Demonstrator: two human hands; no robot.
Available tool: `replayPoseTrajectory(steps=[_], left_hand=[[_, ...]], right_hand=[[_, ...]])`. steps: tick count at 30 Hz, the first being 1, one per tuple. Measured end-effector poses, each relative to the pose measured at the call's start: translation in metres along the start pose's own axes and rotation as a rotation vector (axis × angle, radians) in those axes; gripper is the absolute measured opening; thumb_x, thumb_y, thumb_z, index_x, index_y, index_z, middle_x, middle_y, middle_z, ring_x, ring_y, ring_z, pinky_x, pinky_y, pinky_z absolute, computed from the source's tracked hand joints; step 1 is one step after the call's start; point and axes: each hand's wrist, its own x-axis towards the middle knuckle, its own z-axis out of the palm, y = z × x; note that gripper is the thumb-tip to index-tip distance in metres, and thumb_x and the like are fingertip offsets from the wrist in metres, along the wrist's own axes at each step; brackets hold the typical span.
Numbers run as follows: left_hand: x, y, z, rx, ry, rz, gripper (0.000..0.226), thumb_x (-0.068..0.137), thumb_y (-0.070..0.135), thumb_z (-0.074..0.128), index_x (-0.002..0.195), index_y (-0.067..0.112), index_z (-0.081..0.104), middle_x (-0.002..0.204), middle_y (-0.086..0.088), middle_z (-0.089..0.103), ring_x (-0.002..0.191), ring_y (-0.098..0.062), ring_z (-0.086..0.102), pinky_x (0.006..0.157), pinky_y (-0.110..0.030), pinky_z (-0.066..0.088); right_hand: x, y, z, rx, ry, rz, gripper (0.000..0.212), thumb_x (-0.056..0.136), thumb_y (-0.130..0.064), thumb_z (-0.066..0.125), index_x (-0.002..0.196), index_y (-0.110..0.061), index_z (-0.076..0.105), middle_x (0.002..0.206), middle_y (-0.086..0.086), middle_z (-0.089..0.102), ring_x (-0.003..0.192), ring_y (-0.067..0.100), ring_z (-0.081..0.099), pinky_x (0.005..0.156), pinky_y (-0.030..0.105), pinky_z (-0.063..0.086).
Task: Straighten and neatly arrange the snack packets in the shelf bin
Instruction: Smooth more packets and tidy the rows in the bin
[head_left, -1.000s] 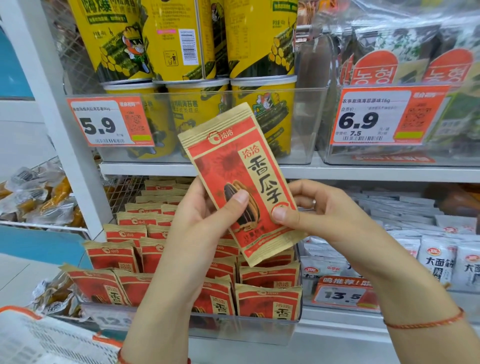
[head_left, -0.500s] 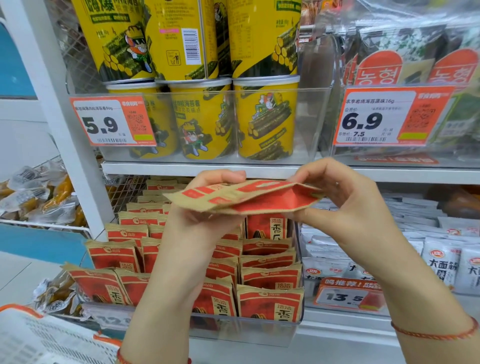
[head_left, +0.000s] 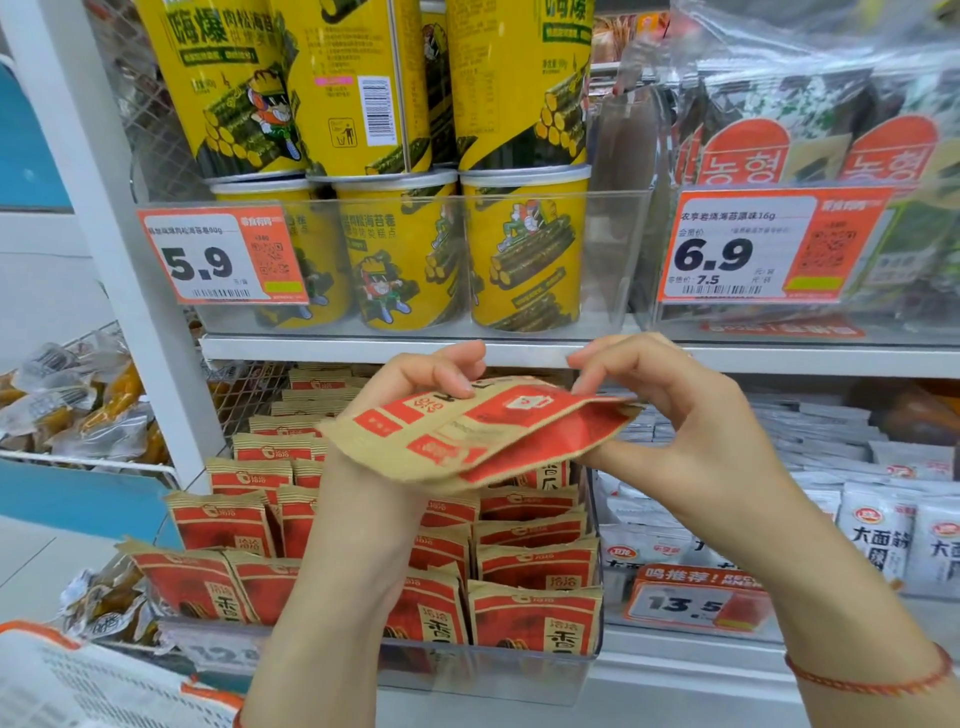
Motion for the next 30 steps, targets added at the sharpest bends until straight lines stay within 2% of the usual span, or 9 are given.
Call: replayPoseTrajectory(steps=[1, 3, 5, 7, 11, 16, 19, 26, 30], left_hand=[[0.005, 0.0, 0.004, -0.033, 0.111, 0.034, 0.026, 0.04, 0.008, 0.086, 0.052, 0.027, 0.073, 0.081, 0.002, 0.074, 0.097, -0.016, 0.064, 0.068, -0.018, 0.055], [-0.01, -0.005, 0.015, -0.003, 0.281, 0.155, 0.031, 0.058, 0.004, 0.083, 0.073, 0.029, 0.074, 0.094, 0.003, 0.075, 0.101, -0.014, 0.068, 0.075, -0.02, 0.054], [-0.015, -0.016, 0.016, 0.017, 0.34, 0.179, 0.036, 0.071, -0.009, 0.077, 0.084, 0.025, 0.072, 0.091, 0.004, 0.075, 0.097, -0.013, 0.07, 0.076, -0.018, 0.052], [-0.012, -0.014, 0.019, 0.069, 0.37, 0.161, 0.032, 0.077, -0.007, 0.071, 0.091, 0.021, 0.068, 0.092, 0.006, 0.075, 0.097, -0.01, 0.069, 0.077, -0.017, 0.052], [-0.009, -0.018, 0.026, 0.18, 0.341, 0.134, 0.032, 0.084, -0.004, 0.068, 0.093, 0.025, 0.064, 0.091, 0.017, 0.074, 0.093, 0.003, 0.067, 0.073, -0.008, 0.049], [-0.002, -0.032, 0.025, 0.334, 0.286, 0.071, 0.031, 0.09, 0.0, 0.064, 0.097, 0.03, 0.062, 0.091, 0.02, 0.072, 0.09, 0.013, 0.063, 0.07, -0.001, 0.044], [0.005, -0.046, 0.02, 0.335, 0.32, -0.001, 0.032, 0.09, 0.003, 0.064, 0.098, 0.033, 0.062, 0.09, 0.022, 0.071, 0.09, 0.012, 0.063, 0.07, -0.002, 0.045], [0.014, -0.052, 0.011, 0.517, 0.366, -0.049, 0.03, 0.091, 0.011, 0.066, 0.092, 0.039, 0.056, 0.096, 0.024, 0.065, 0.089, 0.013, 0.059, 0.076, -0.014, 0.043], [0.013, -0.05, 0.013, 0.614, 0.319, -0.011, 0.032, 0.093, 0.008, 0.061, 0.093, 0.039, 0.055, 0.091, 0.028, 0.062, 0.081, 0.027, 0.053, 0.068, 0.001, 0.041]], right_hand=[[0.0, 0.001, 0.001, -0.013, 0.0, 0.021, 0.024, 0.068, -0.039, 0.073, 0.089, -0.035, 0.062, 0.1, -0.007, 0.062, 0.102, 0.016, 0.06, 0.096, 0.036, 0.045], [0.001, 0.003, 0.002, -0.053, 0.028, 0.057, 0.026, 0.067, -0.038, 0.078, 0.088, -0.036, 0.063, 0.095, -0.01, 0.063, 0.096, 0.011, 0.06, 0.091, 0.03, 0.045], [0.003, 0.005, 0.003, -0.105, 0.06, 0.074, 0.024, 0.071, -0.032, 0.081, 0.089, -0.037, 0.065, 0.091, -0.013, 0.061, 0.093, 0.008, 0.059, 0.087, 0.025, 0.044], [0.003, 0.007, 0.003, -0.144, 0.078, 0.102, 0.024, 0.074, -0.025, 0.078, 0.093, -0.035, 0.068, 0.092, -0.014, 0.062, 0.094, 0.005, 0.059, 0.086, 0.02, 0.043], [0.002, 0.015, 0.003, -0.271, 0.017, 0.181, 0.03, 0.08, -0.028, 0.071, 0.104, -0.045, 0.065, 0.098, -0.016, 0.064, 0.095, -0.002, 0.056, 0.086, 0.018, 0.043], [0.002, 0.03, 0.008, -0.401, -0.122, 0.277, 0.04, 0.087, -0.03, 0.066, 0.126, -0.035, 0.059, 0.113, -0.014, 0.065, 0.105, 0.005, 0.057, 0.09, 0.027, 0.044], [0.001, 0.037, 0.013, -0.444, -0.129, 0.3, 0.04, 0.089, -0.032, 0.064, 0.128, -0.032, 0.057, 0.116, -0.013, 0.066, 0.108, 0.01, 0.06, 0.093, 0.036, 0.048], [0.003, 0.046, 0.015, -0.452, -0.101, 0.328, 0.036, 0.09, -0.038, 0.061, 0.125, -0.031, 0.058, 0.113, -0.012, 0.067, 0.104, 0.009, 0.06, 0.091, 0.037, 0.05], [0.003, 0.046, 0.018, -0.445, -0.121, 0.323, 0.033, 0.088, -0.04, 0.063, 0.12, -0.034, 0.057, 0.105, -0.013, 0.068, 0.098, 0.008, 0.062, 0.083, 0.036, 0.051]])
